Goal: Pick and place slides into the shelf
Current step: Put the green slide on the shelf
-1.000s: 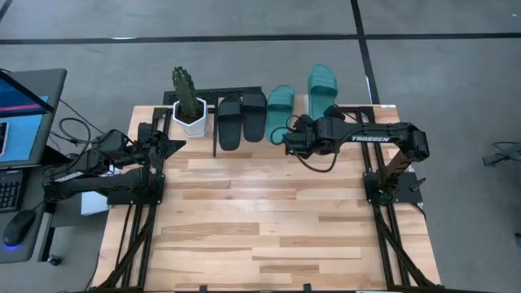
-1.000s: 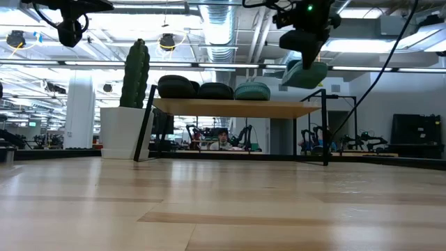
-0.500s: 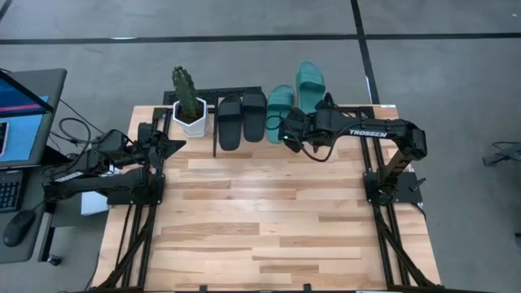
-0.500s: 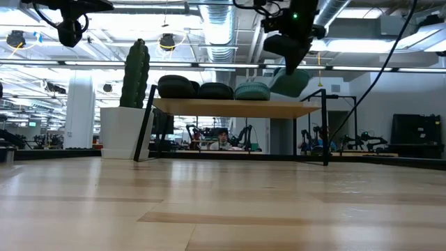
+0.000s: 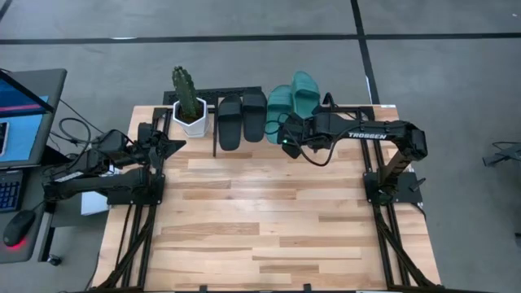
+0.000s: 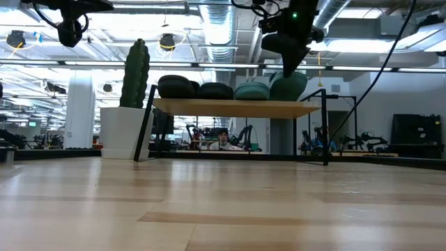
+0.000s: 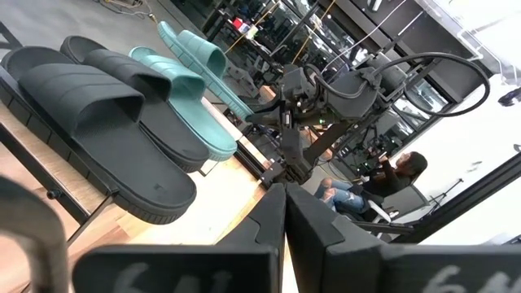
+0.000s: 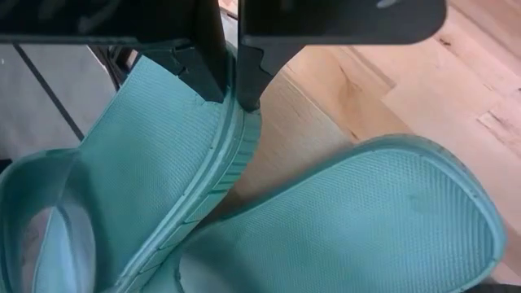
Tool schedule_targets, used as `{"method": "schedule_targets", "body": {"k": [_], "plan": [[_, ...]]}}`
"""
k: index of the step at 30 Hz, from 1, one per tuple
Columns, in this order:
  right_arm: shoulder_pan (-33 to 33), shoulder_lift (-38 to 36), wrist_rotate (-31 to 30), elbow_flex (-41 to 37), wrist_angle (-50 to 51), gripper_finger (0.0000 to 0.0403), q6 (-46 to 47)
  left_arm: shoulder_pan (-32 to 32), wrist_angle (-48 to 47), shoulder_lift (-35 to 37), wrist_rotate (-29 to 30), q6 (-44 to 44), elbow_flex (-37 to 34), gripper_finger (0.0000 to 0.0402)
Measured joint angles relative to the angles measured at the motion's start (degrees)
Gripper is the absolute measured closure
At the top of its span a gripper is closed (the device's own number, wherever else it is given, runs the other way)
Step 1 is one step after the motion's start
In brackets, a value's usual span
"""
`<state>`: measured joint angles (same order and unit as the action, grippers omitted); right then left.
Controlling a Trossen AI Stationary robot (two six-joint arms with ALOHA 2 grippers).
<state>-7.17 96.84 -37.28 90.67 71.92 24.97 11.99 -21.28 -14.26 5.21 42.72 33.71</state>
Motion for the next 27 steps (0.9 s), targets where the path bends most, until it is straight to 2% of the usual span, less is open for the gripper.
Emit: {"method": "schedule_targets", "body": {"k": [8, 16, 21, 27], "plan": [[-0.3, 0.2, 1.6, 0.0, -0.2, 0.0403, 0.5, 0.0, 0.0, 0.0, 0.0, 0.0, 0.0, 0.0401], [-1.8, 5.5, 4.1, 0.1, 2.0, 0.0403, 0.4, 0.0, 0.0, 0.0, 0.0, 0.0, 0.0, 0.0401], [-2.6, 9.0, 3.4, 0.4, 3.1, 0.0403, 0.0, 0.0, 0.0, 0.0, 0.0, 0.0, 0.0, 0.0401], [-2.8, 9.8, 3.5, 0.4, 2.9, 0.0402, -1.0, 0.0, -0.1, 0.0, 0.0, 0.0, 0.0, 0.0401]]}}
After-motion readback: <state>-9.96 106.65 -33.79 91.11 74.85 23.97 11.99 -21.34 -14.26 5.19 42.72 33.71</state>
